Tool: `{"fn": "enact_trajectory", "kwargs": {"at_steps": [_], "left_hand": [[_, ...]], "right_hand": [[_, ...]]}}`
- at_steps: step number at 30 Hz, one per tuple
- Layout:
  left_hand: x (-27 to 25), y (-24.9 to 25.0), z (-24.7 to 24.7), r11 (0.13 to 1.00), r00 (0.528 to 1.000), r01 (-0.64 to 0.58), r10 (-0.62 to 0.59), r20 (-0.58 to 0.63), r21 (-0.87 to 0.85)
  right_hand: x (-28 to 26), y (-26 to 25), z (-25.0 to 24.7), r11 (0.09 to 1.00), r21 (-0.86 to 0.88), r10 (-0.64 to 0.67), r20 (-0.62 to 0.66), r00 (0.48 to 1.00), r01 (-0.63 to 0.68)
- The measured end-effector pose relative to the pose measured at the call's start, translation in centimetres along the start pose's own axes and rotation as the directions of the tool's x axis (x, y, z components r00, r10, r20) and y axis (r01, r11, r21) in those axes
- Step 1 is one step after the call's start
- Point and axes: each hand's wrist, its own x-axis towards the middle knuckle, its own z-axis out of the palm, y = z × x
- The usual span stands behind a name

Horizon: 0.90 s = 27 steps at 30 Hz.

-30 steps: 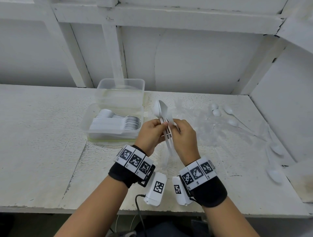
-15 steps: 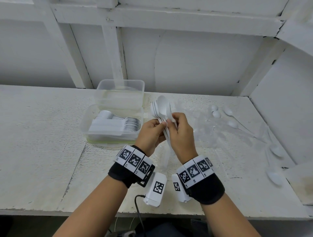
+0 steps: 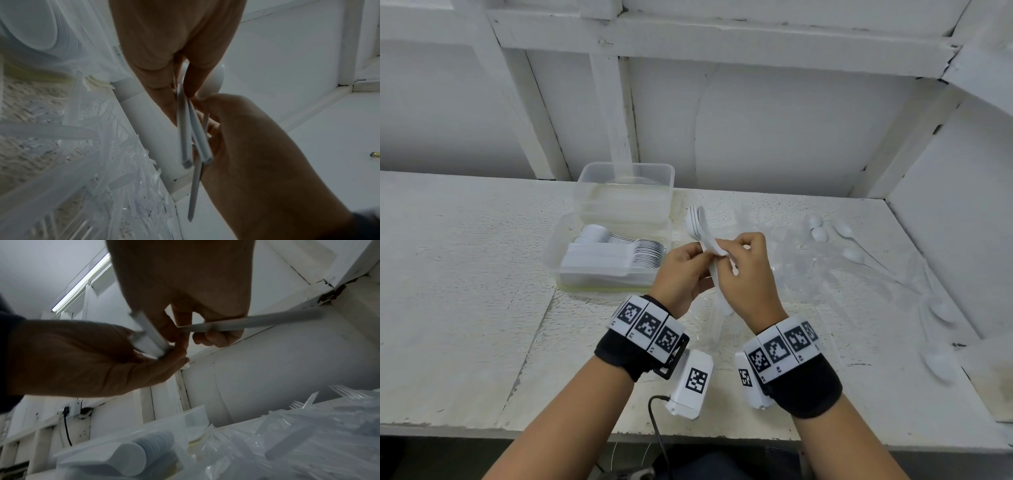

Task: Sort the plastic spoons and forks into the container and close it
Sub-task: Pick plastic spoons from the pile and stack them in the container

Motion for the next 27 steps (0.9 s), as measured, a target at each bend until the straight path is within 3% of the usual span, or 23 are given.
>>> {"fn": "enact_trajectory", "kwargs": {"at_steps": [5, 12, 15, 19, 21, 24, 27], "left_hand": [[0.1, 0.1, -0.1, 1.0, 1.0, 0.008, -0.008, 0.007, 0.002], [-0.1, -0.5, 0.1, 0.998, 1.0, 0.004, -0.004, 0.008, 0.057], [0.0, -0.5, 0.0, 0.997, 1.0, 0.005, -0.004, -0.007, 0.081], [-0.1, -0.4, -0.3, 0.99, 1.0, 0.013, -0.016, 0.019, 0.139], [-0.2, -0.1, -0.5, 0.985, 0.999, 0.04, -0.045, 0.025, 0.17], [-0.3, 0.7, -1.2, 0.954, 0.996, 0.072, -0.085, 0.031, 0.291], [-0.1, 1.6, -2.5, 0.816, 0.998, 0.017, -0.045, 0.033, 0.578]], "right_hand": [[0.9, -0.2, -0.2, 0.972, 0.194, 0.131, 0.017, 0.991, -0.132], [2.0, 0.0, -0.1, 0.995, 0.062, 0.083, 0.001, 0.997, -0.083], [1.9, -0.1, 0.6, 0.986, 0.133, 0.105, 0.011, 0.994, -0.105], [1.7, -0.5, 0.6, 0.895, 0.384, 0.192, 0.129, 0.973, -0.228], [1.6, -0.6, 0.1, 0.891, 0.382, 0.183, 0.194, 0.964, -0.247], [1.8, -0.4, -1.2, 0.958, 0.229, 0.108, 0.267, 0.958, -0.172], [2.3, -0.1, -2.0, 0.996, 0.048, -0.081, 0.129, 0.988, 0.076]]}}
